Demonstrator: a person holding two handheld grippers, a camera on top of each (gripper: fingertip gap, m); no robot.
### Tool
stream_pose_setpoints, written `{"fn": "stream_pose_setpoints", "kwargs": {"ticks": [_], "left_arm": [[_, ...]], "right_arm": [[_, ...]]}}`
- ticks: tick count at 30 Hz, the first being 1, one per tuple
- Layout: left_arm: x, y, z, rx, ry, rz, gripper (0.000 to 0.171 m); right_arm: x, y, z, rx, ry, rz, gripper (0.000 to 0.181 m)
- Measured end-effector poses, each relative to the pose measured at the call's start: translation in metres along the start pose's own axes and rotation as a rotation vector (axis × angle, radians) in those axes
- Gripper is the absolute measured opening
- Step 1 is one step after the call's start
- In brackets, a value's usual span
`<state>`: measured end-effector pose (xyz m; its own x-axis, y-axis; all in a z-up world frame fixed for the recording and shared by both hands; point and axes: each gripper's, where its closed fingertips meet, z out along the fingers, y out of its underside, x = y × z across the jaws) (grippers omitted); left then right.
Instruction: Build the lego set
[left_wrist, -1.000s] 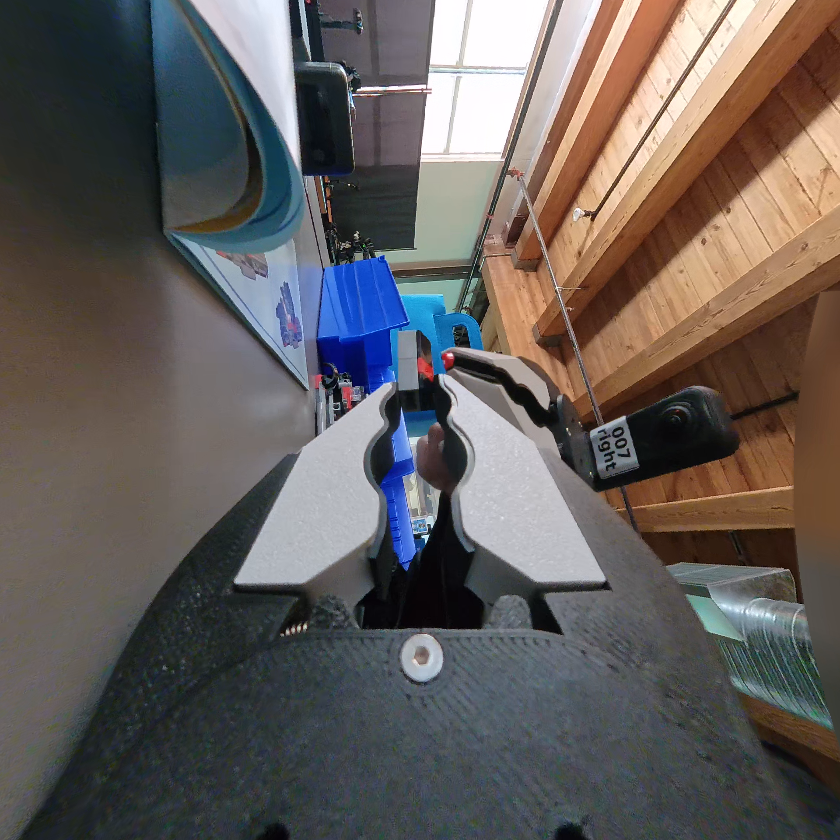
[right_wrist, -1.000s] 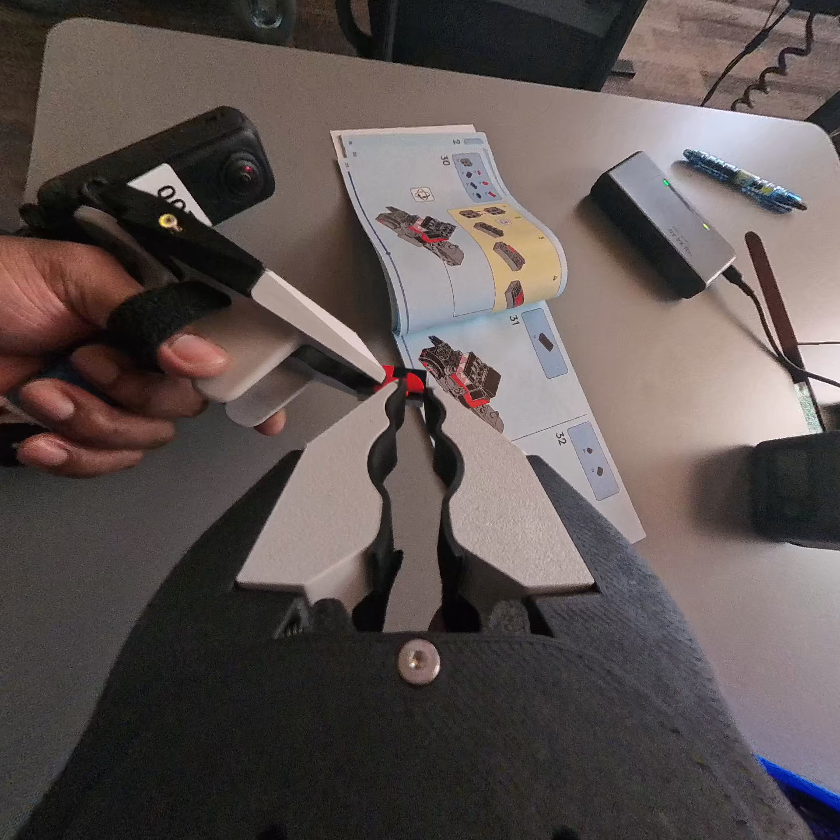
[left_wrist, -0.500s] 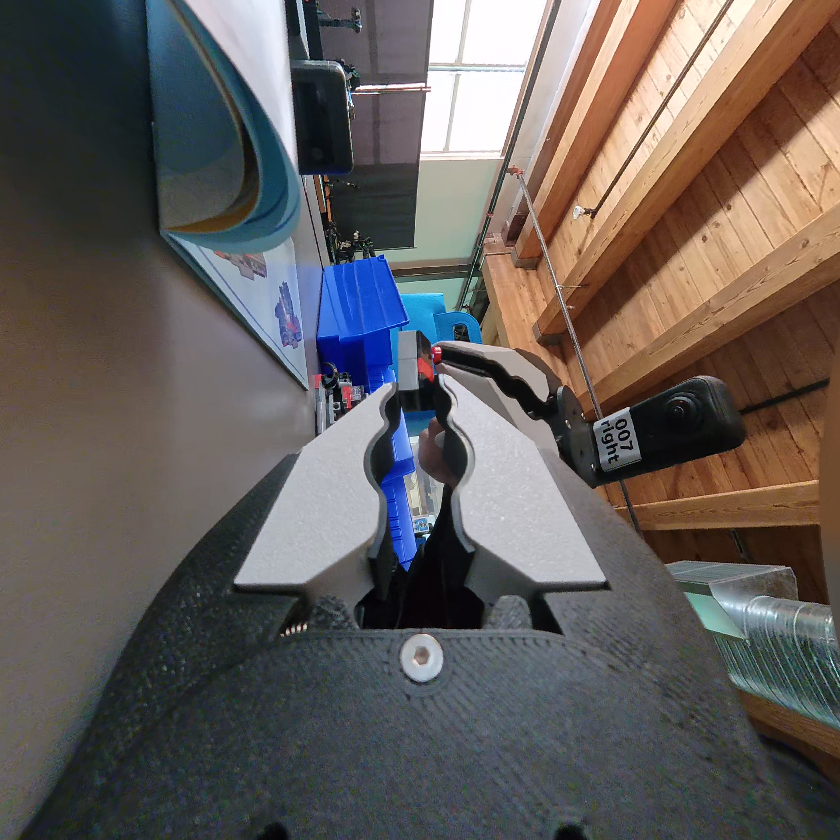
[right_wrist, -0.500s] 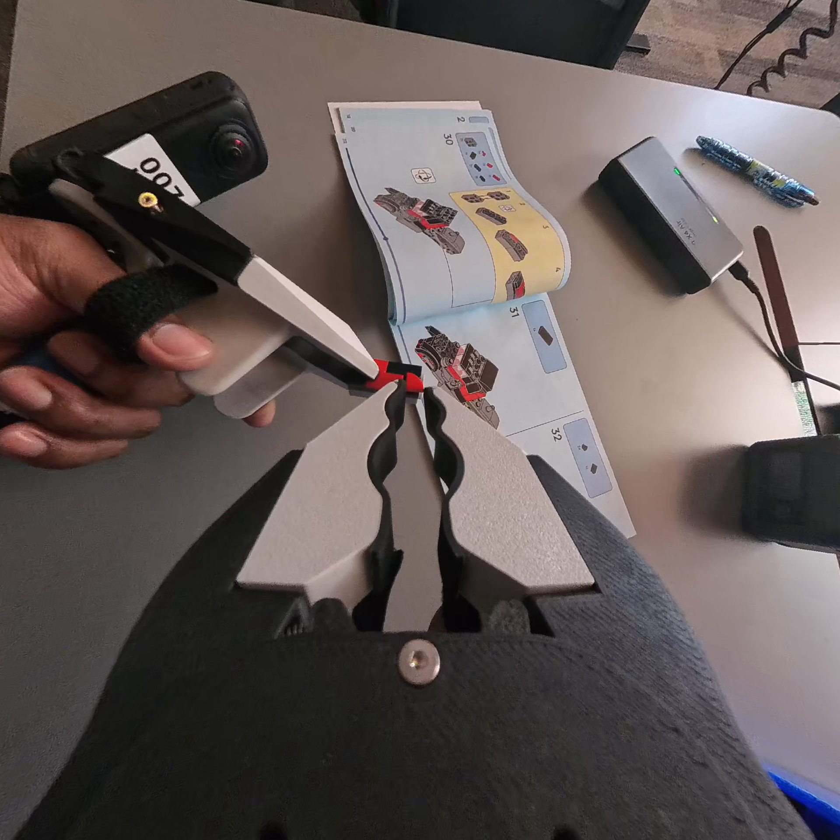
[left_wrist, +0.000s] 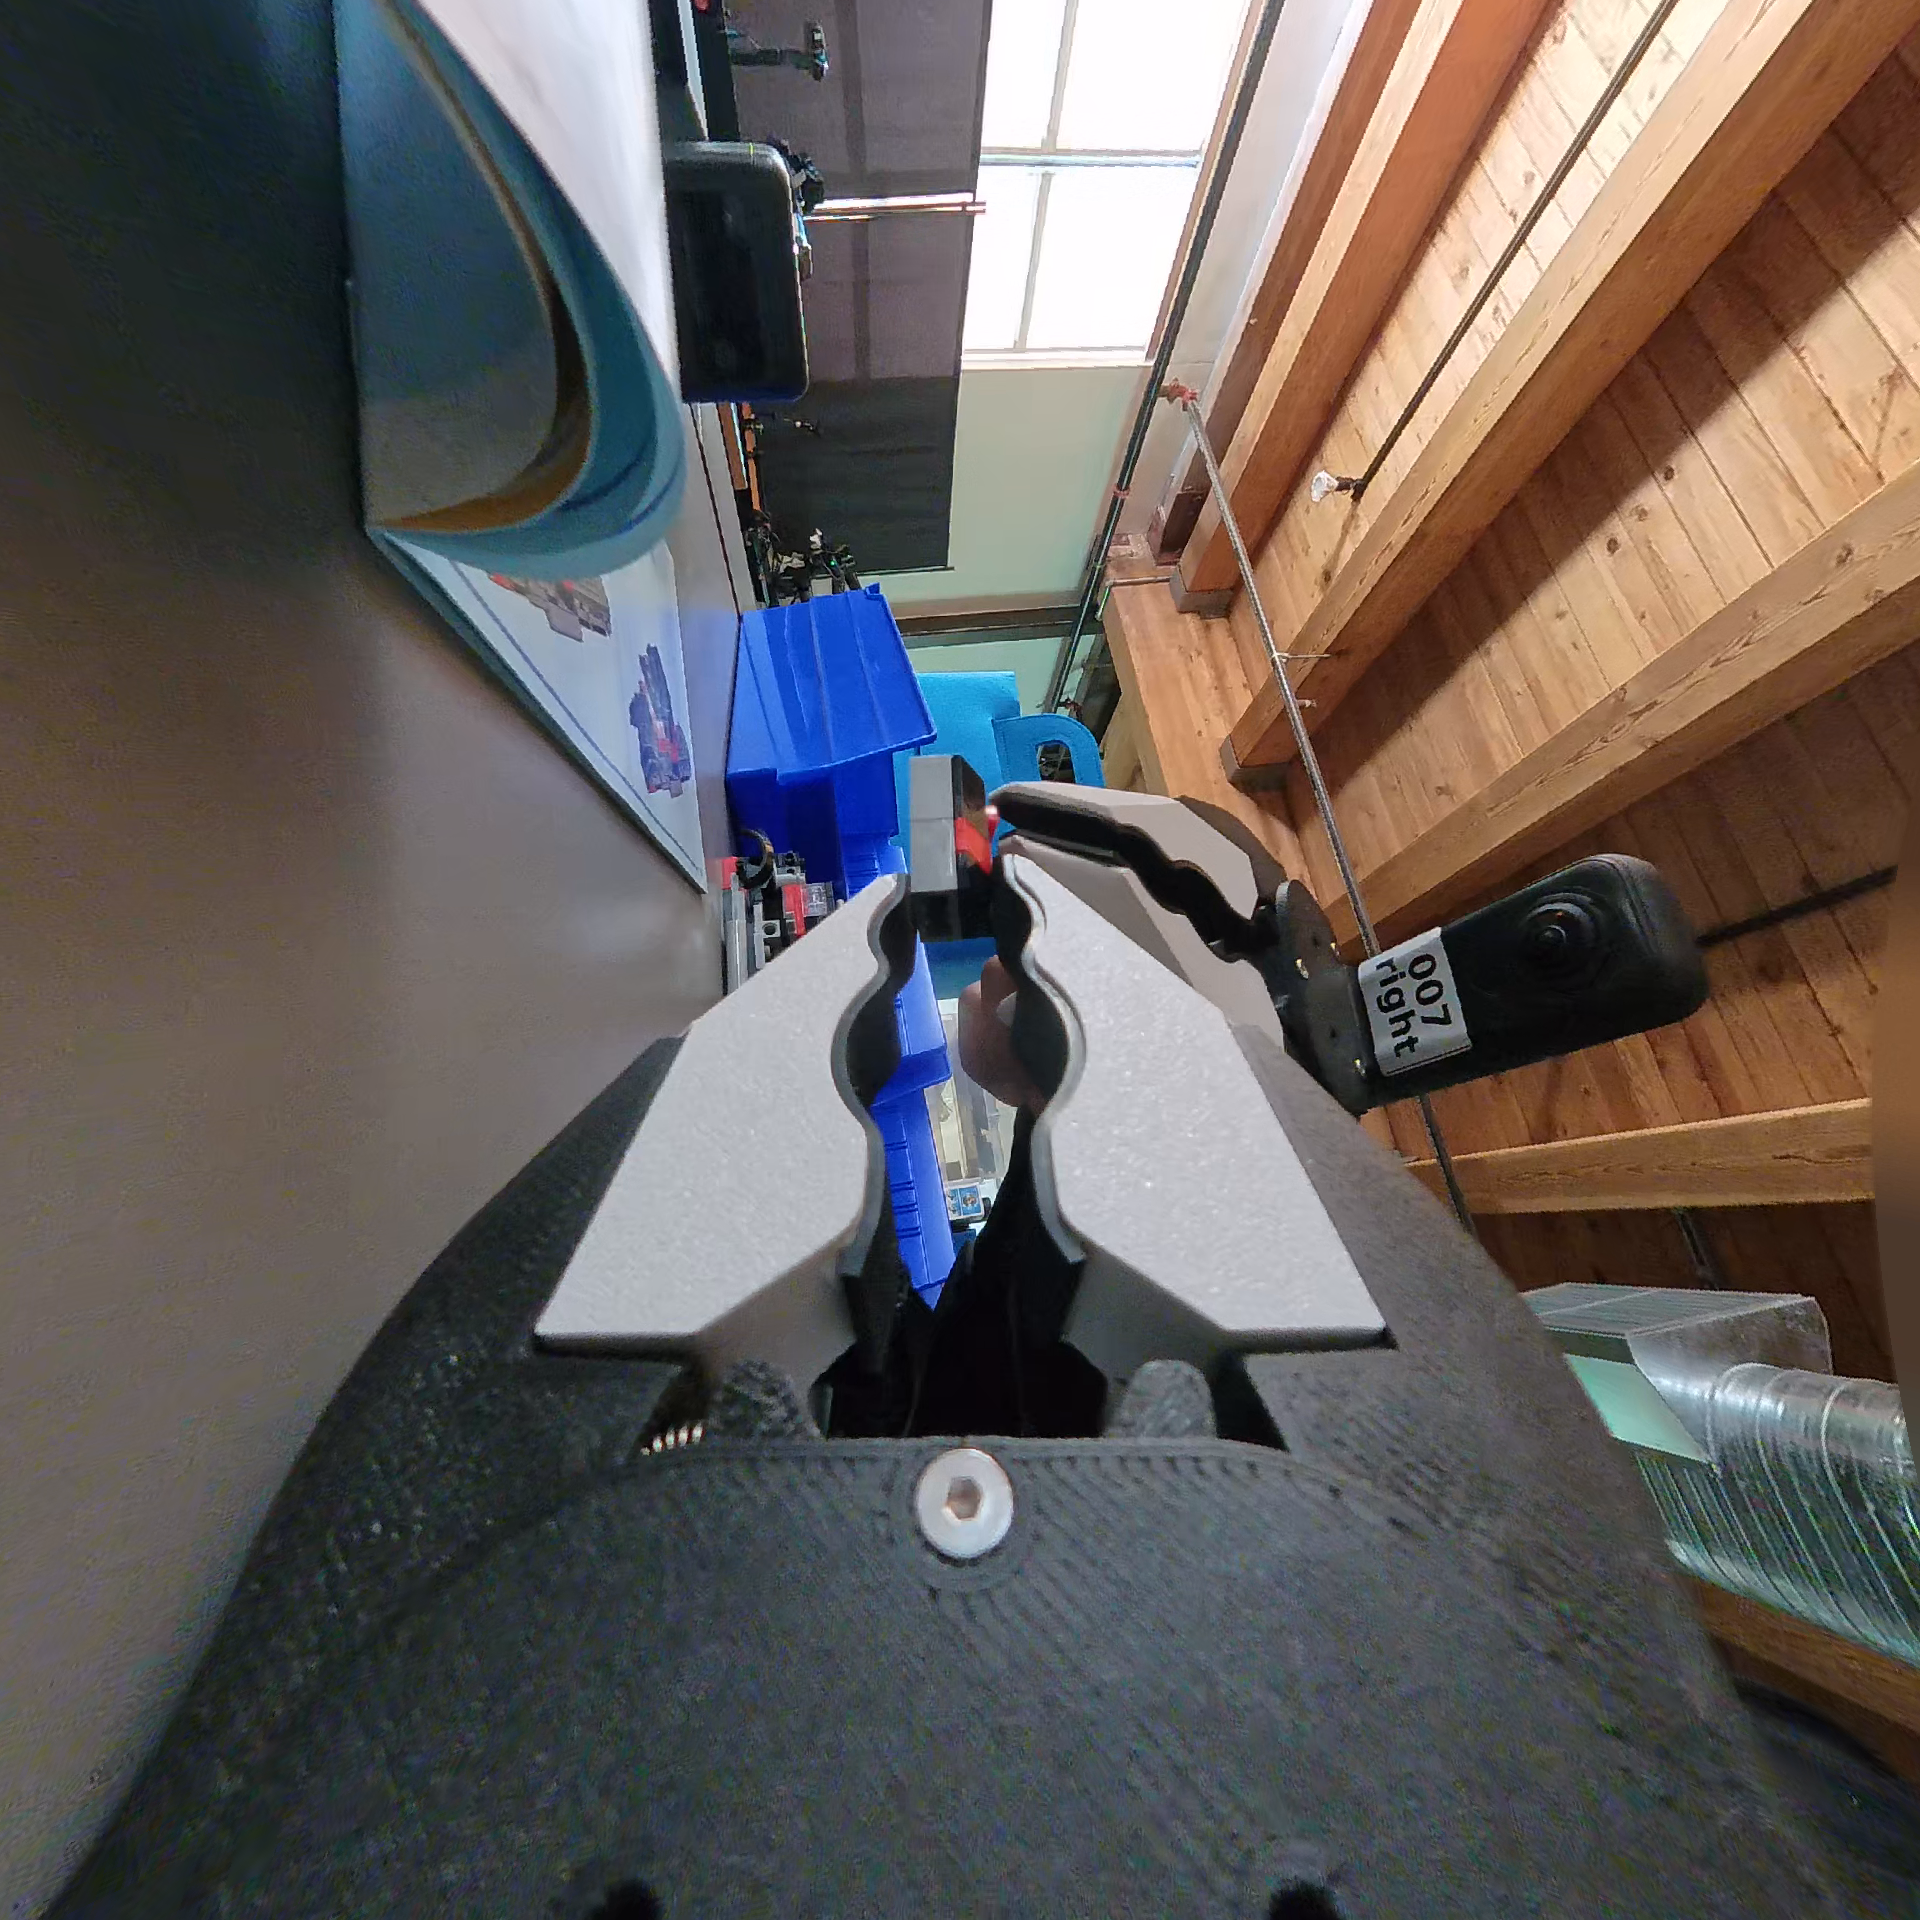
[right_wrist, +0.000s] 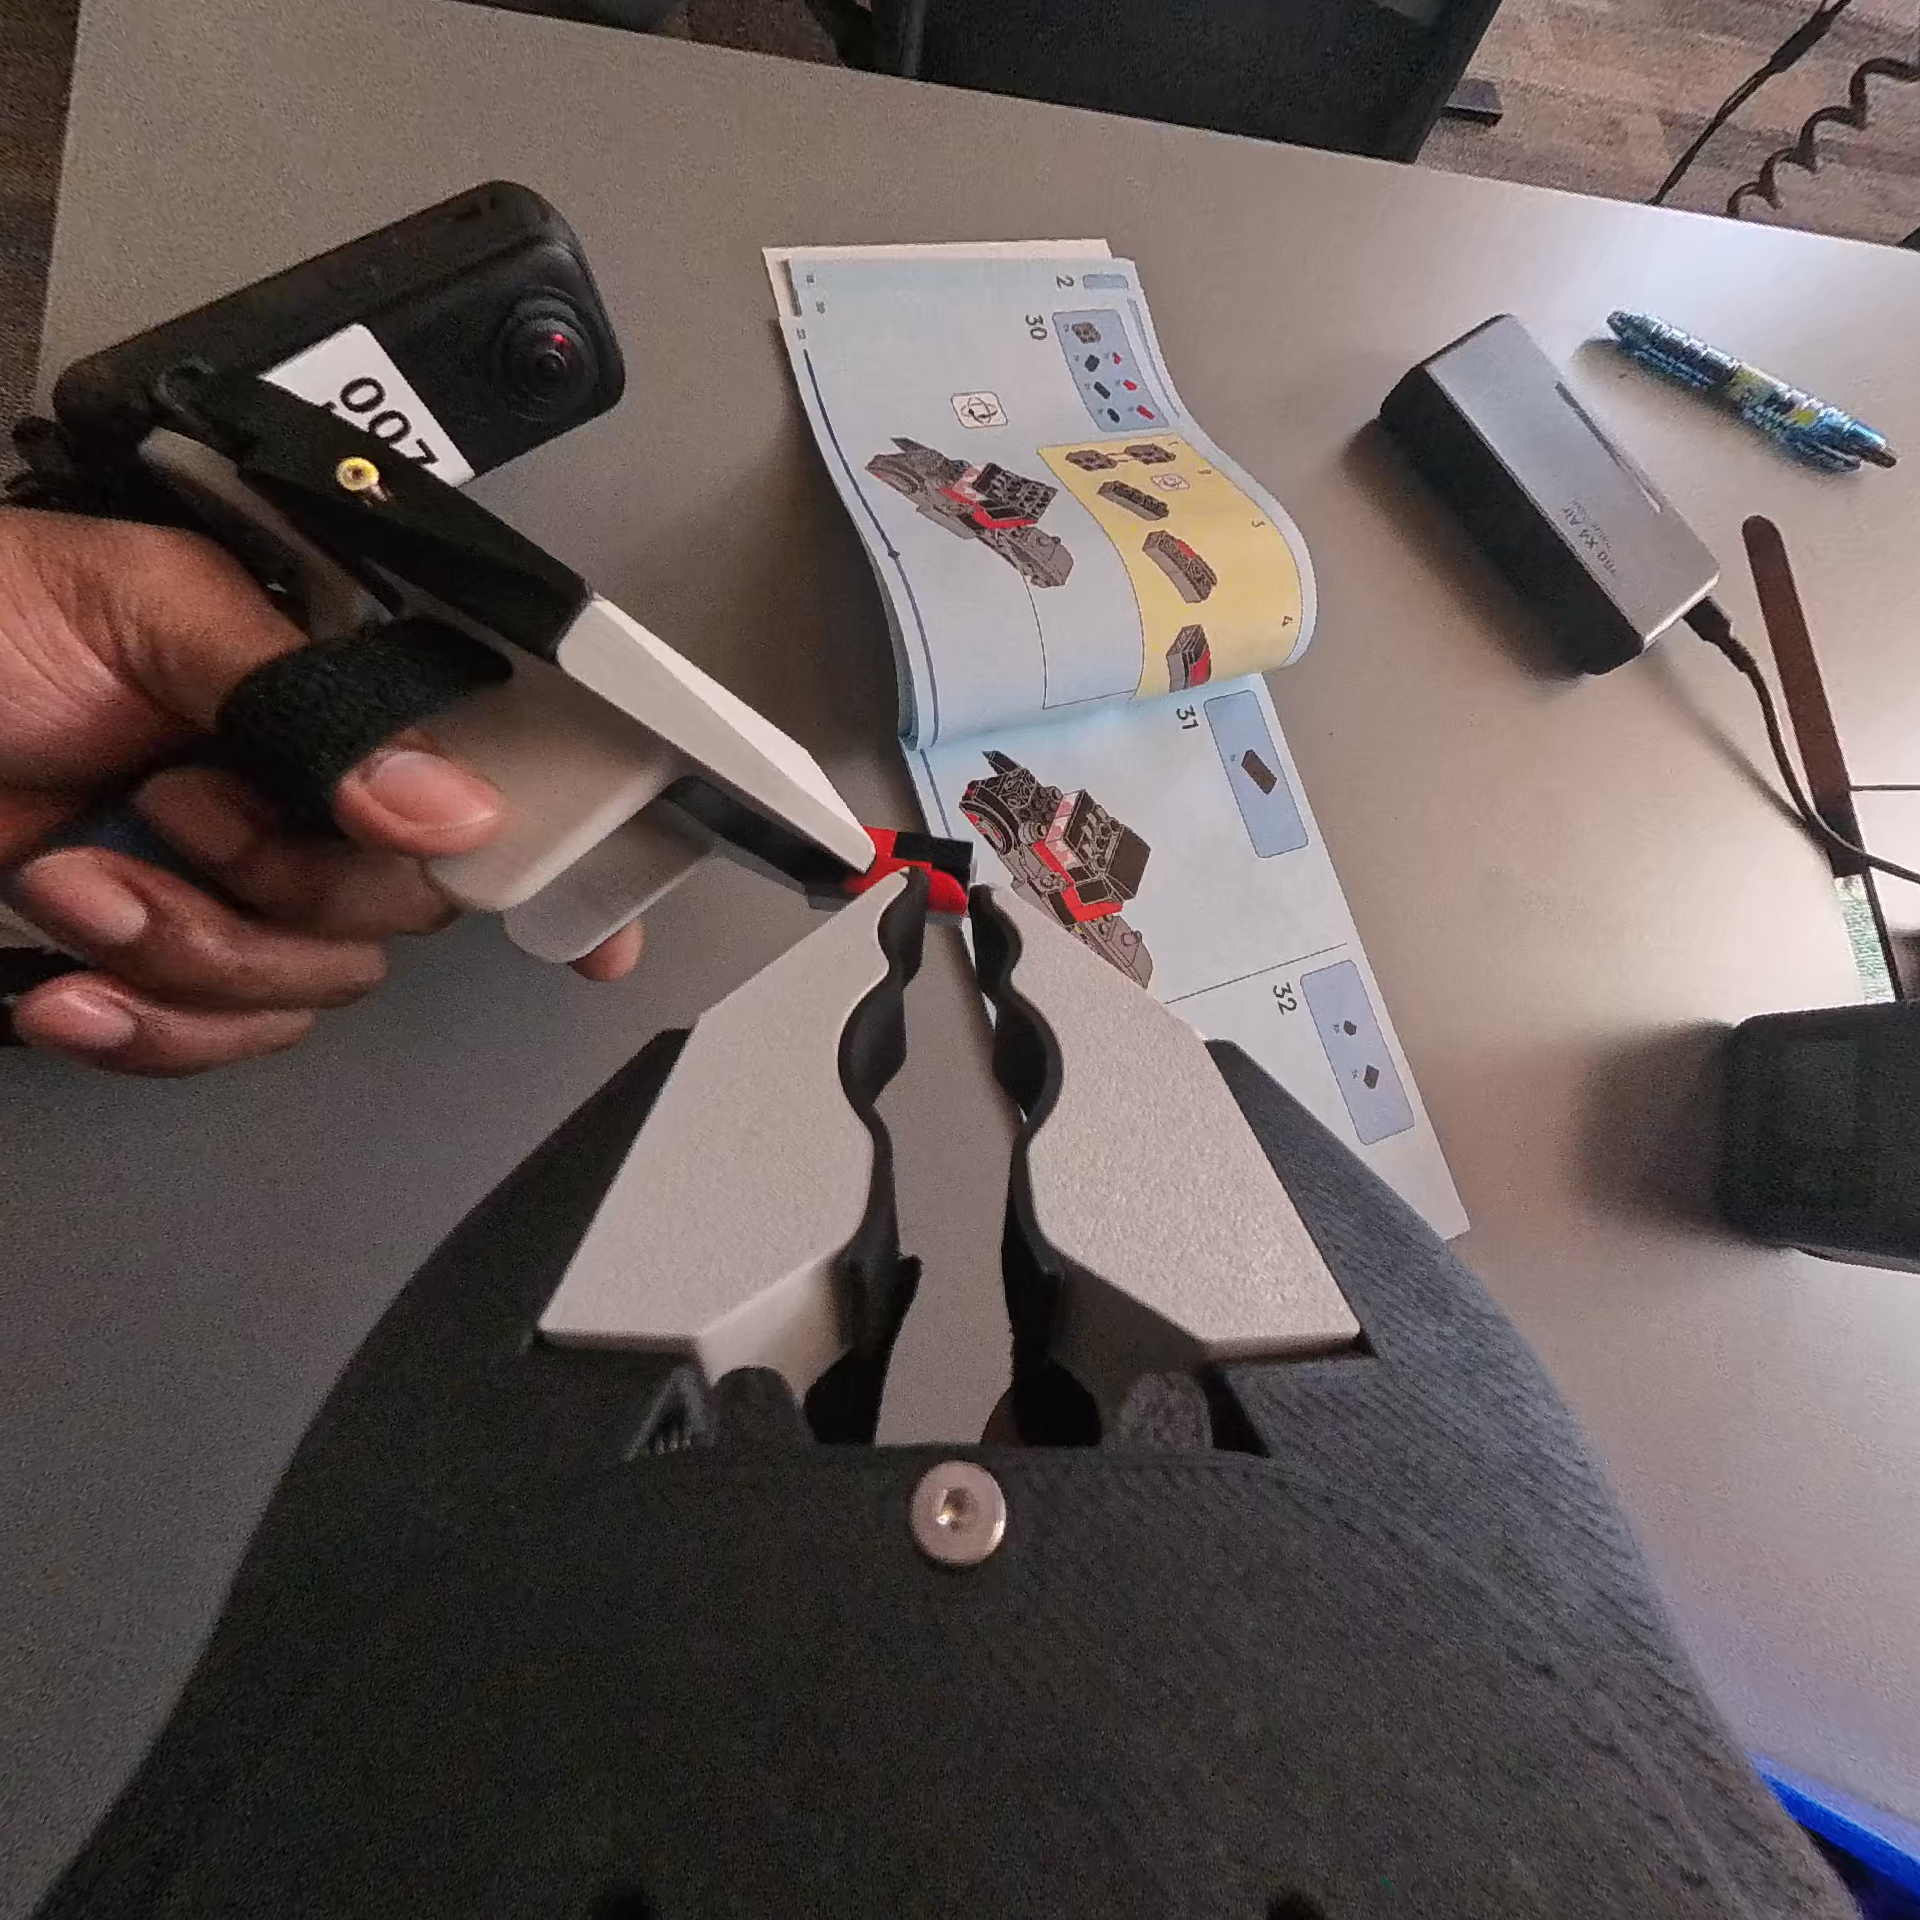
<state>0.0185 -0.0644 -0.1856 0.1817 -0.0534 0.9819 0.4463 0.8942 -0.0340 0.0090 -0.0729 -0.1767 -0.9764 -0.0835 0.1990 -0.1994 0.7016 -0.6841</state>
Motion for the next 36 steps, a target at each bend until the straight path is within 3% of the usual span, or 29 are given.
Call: {"fn": "stream_pose_setpoints", "kwargs": {"ticks": [9,13,20,23,32,36], "left_arm": [[0.0,-0.001,-0.001,0.009,-0.003,-0.002,0.015],[-0.001,-0.002,-0.001,0.014,-0.003,-0.005,0.015],[0.0,-0.003,-0.001,0.017,0.0,0.0,0.015],[0.0,-0.003,-0.001,0.018,-0.001,0.006,0.015],[0.0,-0.004,-0.001,0.025,-0.003,0.016,0.016],[0.0,-0.004,-0.002,0.023,0.0,0.014,0.015]], "right_arm": [[0.004,0.002,-0.001,0.006,0.017,0.017,0.01],[0.013,0.011,-0.01,0.028,0.087,0.115,0.013],[0.026,0.083,-0.022,-0.095,0.307,0.35,0.013],[0.024,0.099,-0.019,-0.134,0.324,0.409,0.013],[0.019,0.104,0.016,-0.234,0.301,0.385,0.018],[0.019,0.101,0.021,-0.223,0.286,0.378,0.011]]}}
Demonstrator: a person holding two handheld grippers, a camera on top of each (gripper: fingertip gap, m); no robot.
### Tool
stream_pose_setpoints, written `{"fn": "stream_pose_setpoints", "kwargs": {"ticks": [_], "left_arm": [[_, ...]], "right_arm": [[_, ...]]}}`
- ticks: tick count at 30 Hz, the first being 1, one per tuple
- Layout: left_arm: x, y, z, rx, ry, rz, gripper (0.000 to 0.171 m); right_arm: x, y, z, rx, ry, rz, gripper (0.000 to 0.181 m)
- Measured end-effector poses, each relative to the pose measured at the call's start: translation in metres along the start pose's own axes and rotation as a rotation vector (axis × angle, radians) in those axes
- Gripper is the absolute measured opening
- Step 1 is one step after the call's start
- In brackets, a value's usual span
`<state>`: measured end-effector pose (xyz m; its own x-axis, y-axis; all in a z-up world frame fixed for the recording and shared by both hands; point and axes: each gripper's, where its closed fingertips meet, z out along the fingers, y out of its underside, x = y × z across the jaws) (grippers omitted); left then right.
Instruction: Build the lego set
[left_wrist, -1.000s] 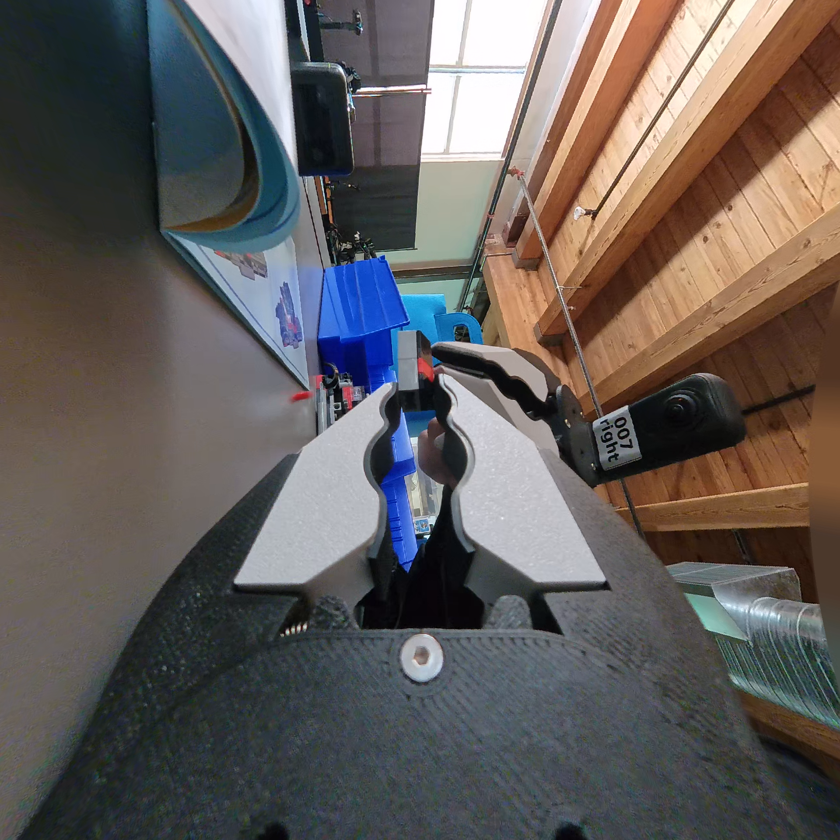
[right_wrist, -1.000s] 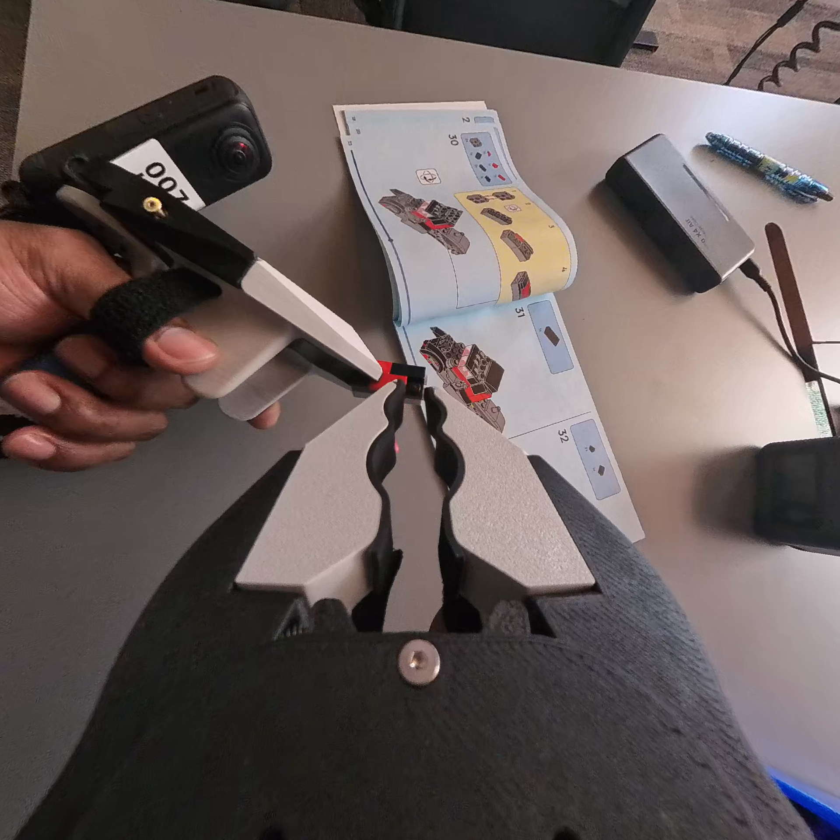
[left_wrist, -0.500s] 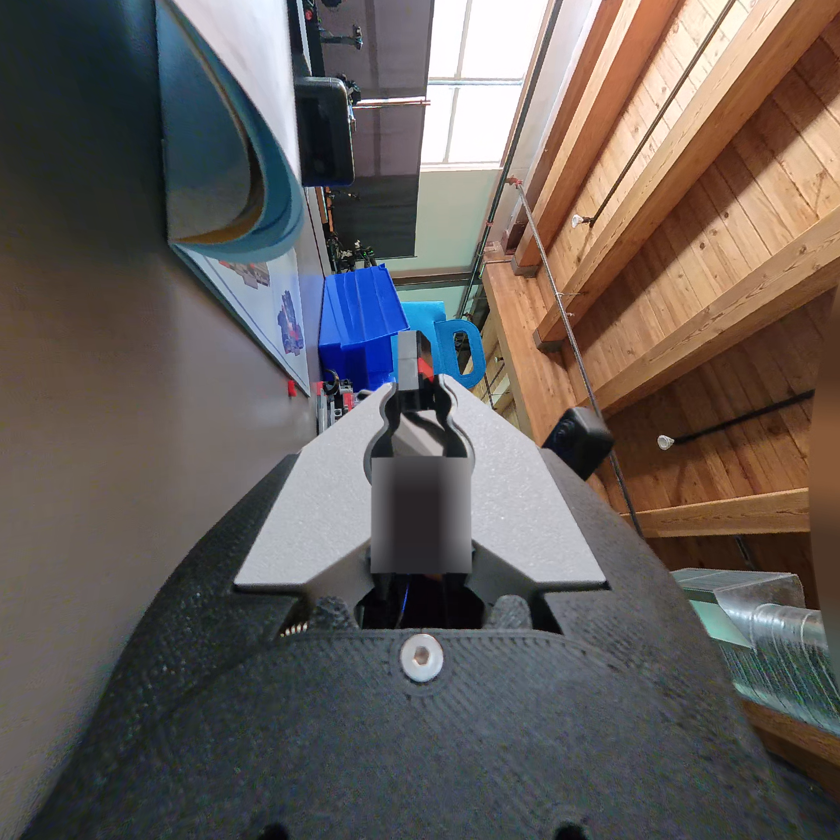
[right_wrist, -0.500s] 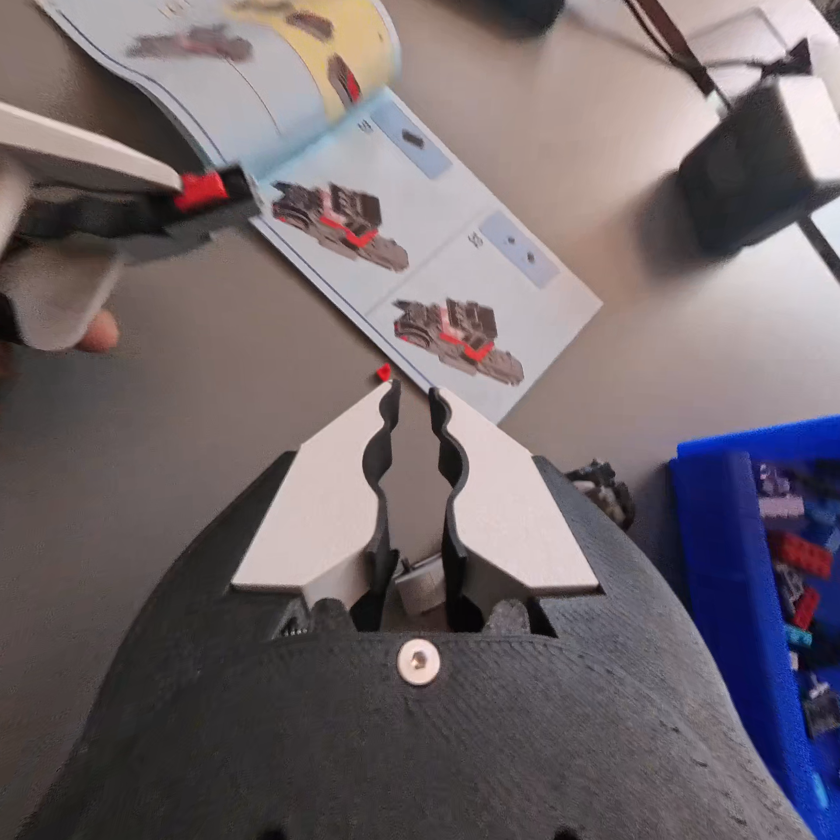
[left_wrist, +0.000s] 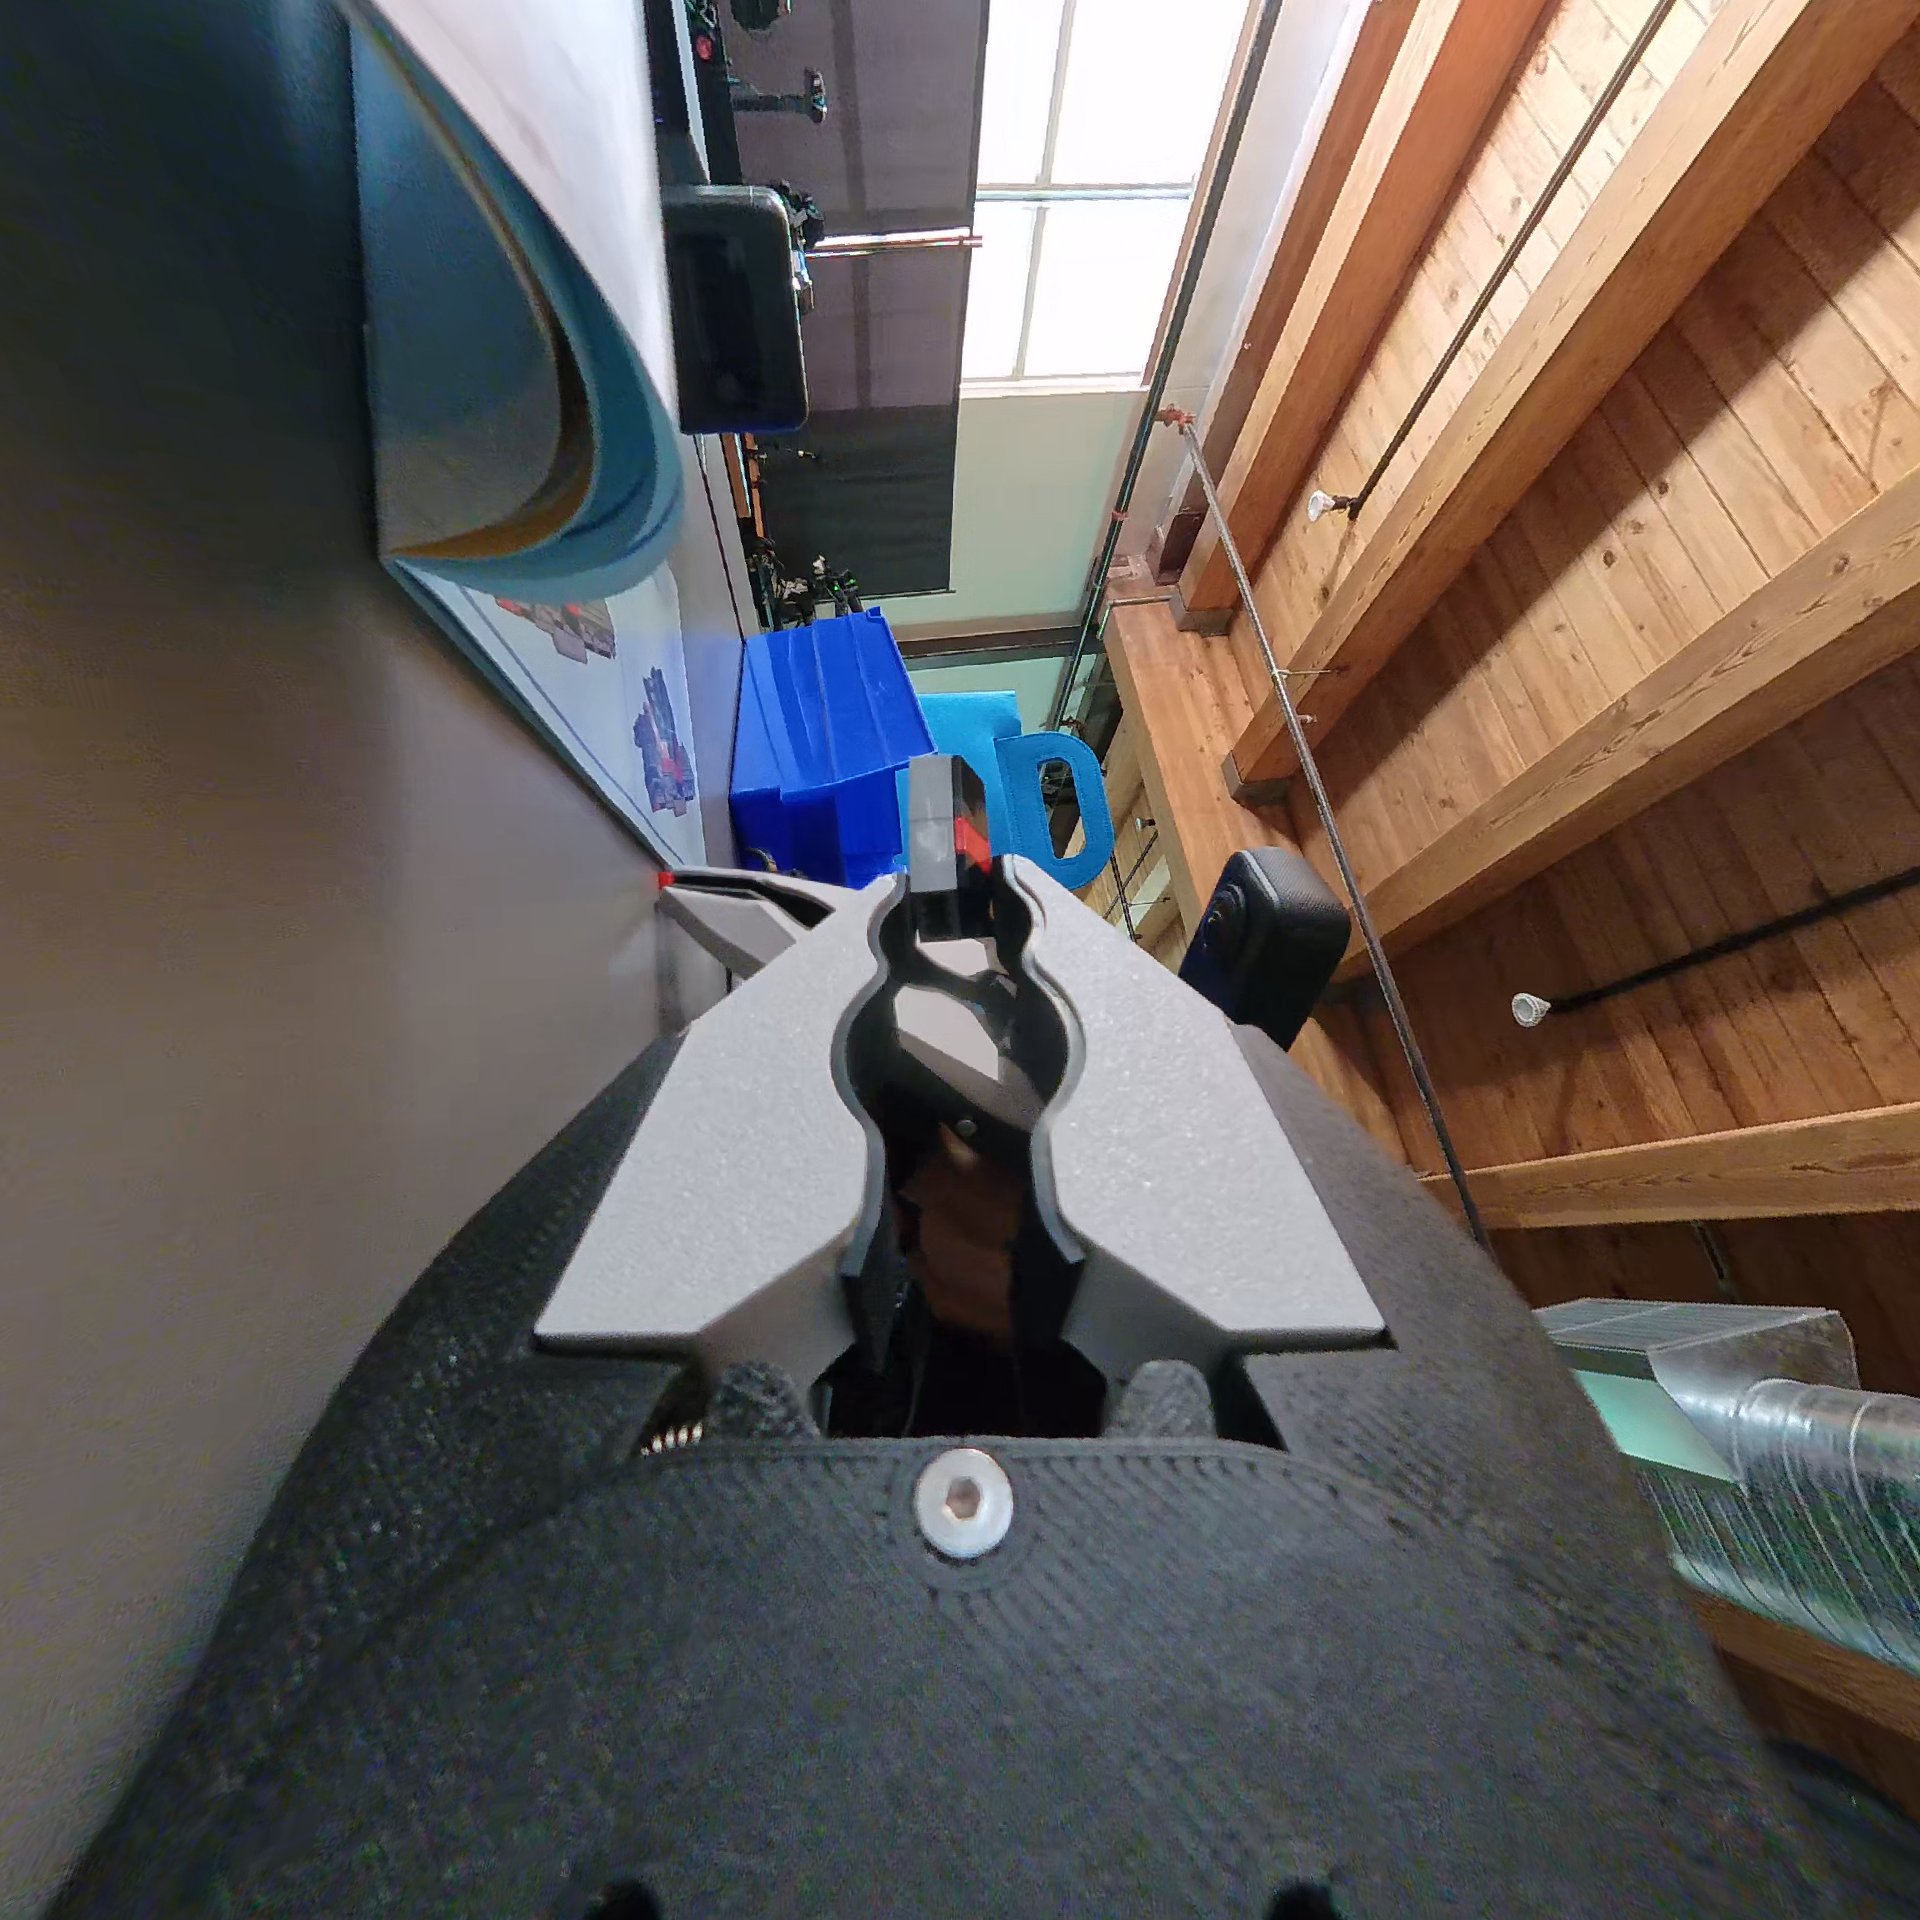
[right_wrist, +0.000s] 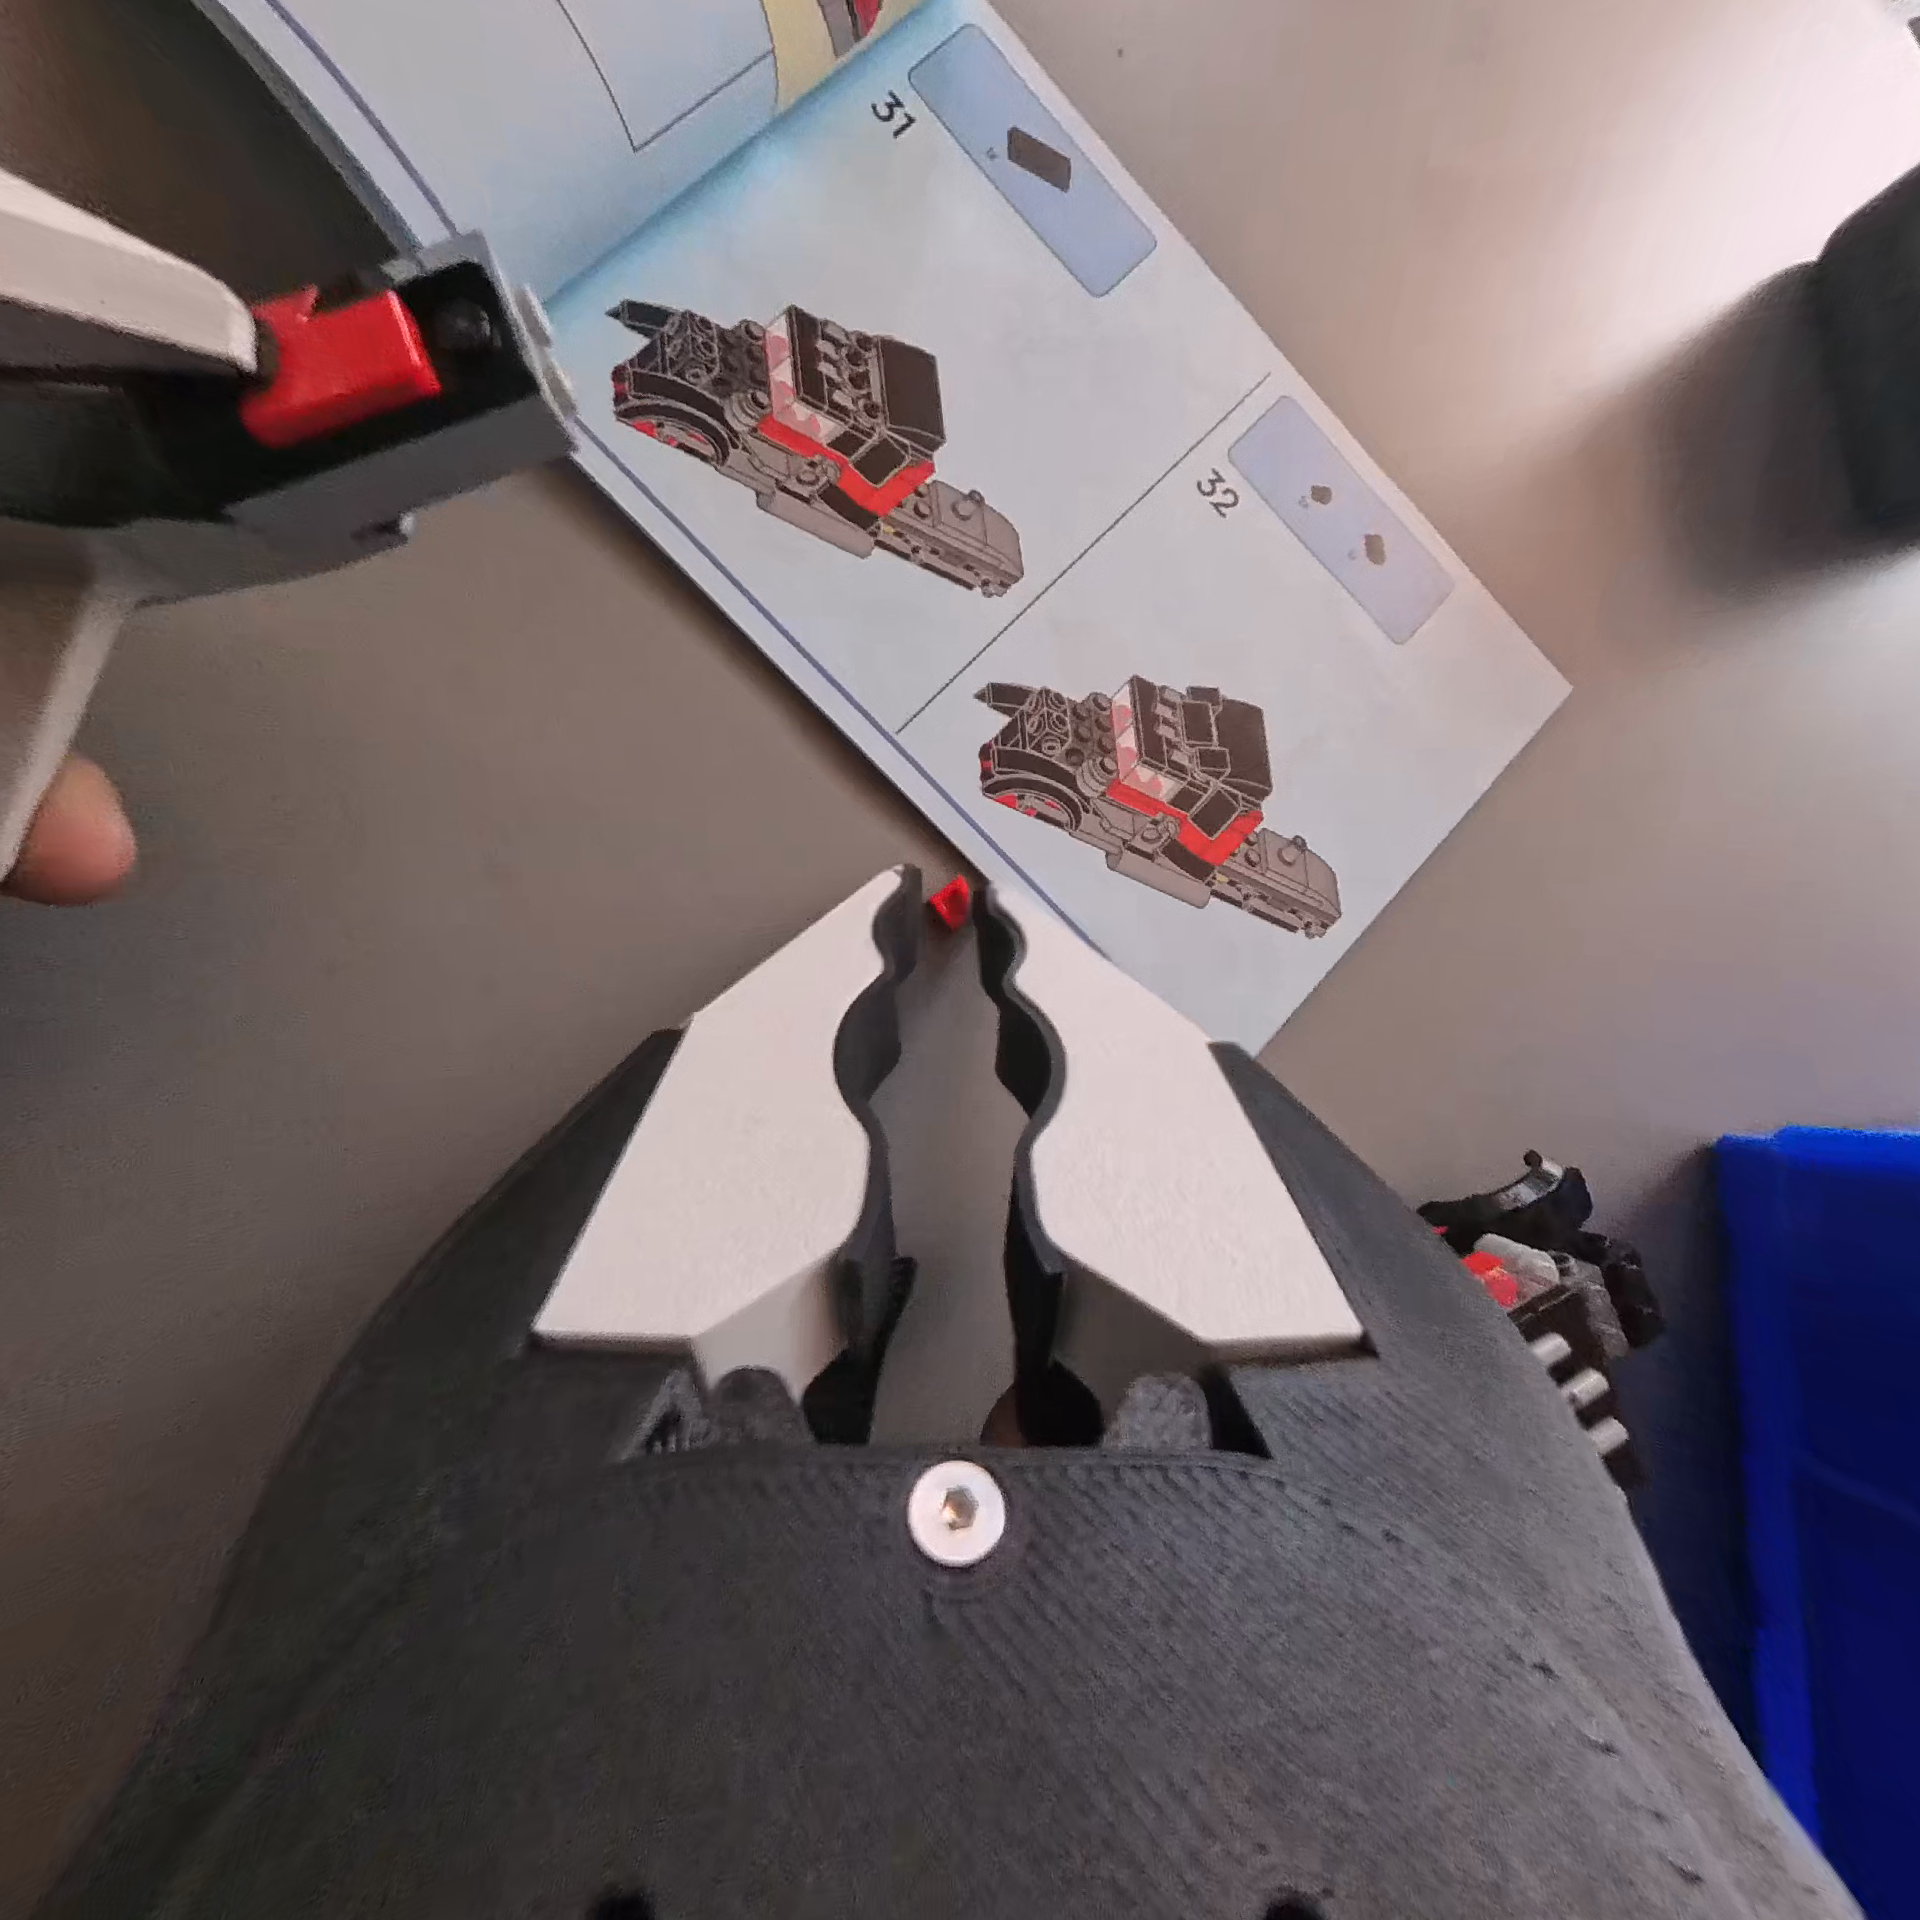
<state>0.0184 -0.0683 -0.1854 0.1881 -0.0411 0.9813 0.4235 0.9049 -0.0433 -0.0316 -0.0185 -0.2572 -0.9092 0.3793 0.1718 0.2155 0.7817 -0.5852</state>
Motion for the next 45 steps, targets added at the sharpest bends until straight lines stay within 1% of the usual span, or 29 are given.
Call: {"fn": "stream_pose_setpoints", "kwargs": {"ticks": [1,3,4,6,9,12,14,18,22,31,34,39,41,43,45], "left_arm": [[0.0,0.0,0.0,-0.001,0.0,0.0,0.015],[0.0,0.0,0.0,-0.001,0.002,-0.002,0.015],[0.0,0.0,0.0,-0.001,0.003,-0.003,0.016],[0.0,0.0,-0.001,-0.001,0.005,-0.005,0.015],[0.0,0.0,0.0,-0.001,0.002,-0.002,0.015],[0.0,0.0,0.0,0.001,0.0,0.0,0.015],[0.0,0.0,0.0,0.003,-0.002,0.001,0.015],[-0.001,0.0,0.0,0.006,-0.005,0.005,0.015],[-0.001,0.0,0.0,0.006,-0.007,0.007,0.015],[0.0,0.001,0.0,0.0,-0.004,0.008,0.015],[0.0,0.001,0.0,-0.001,-0.003,0.009,0.015],[0.0,0.002,0.001,-0.001,-0.007,0.017,0.015],[0.0,0.002,0.0,0.001,-0.006,0.015,0.015],[0.0,0.001,0.0,0.002,-0.006,0.015,0.015],[0.0,0.001,0.0,0.002,-0.006,0.016,0.015]], "right_arm": [[-0.001,0.0,0.0,0.001,-0.006,-0.003,0.007],[-0.004,0.001,-0.002,0.004,-0.018,-0.02,0.006],[-0.006,-0.002,-0.005,0.029,-0.034,-0.025,0.005],[-0.014,-0.014,-0.019,0.13,-0.085,-0.038,0.006],[-0.018,-0.027,-0.043,0.252,-0.104,-0.059,0.009],[-0.017,-0.027,-0.058,0.299,-0.112,-0.032,0.016],[-0.014,-0.023,-0.063,0.311,-0.121,0.014,0.017],[-0.012,0.002,-0.063,0.252,-0.115,0.072,0.016],[-0.028,0.029,-0.062,0.184,-0.153,0.083,0.015],[-0.044,0.09,-0.095,0.14,-0.133,0.092,0.016],[-0.051,0.103,-0.104,0.147,-0.141,0.086,0.018],[-0.056,0.109,-0.093,0.122,-0.104,0.035,0.018],[-0.06,0.104,-0.089,0.133,-0.107,0.0,0.008],[-0.064,0.099,-0.086,0.129,-0.133,-0.022,0.007],[-0.057,0.091,-0.082,0.135,-0.097,-0.047,0.007]]}}
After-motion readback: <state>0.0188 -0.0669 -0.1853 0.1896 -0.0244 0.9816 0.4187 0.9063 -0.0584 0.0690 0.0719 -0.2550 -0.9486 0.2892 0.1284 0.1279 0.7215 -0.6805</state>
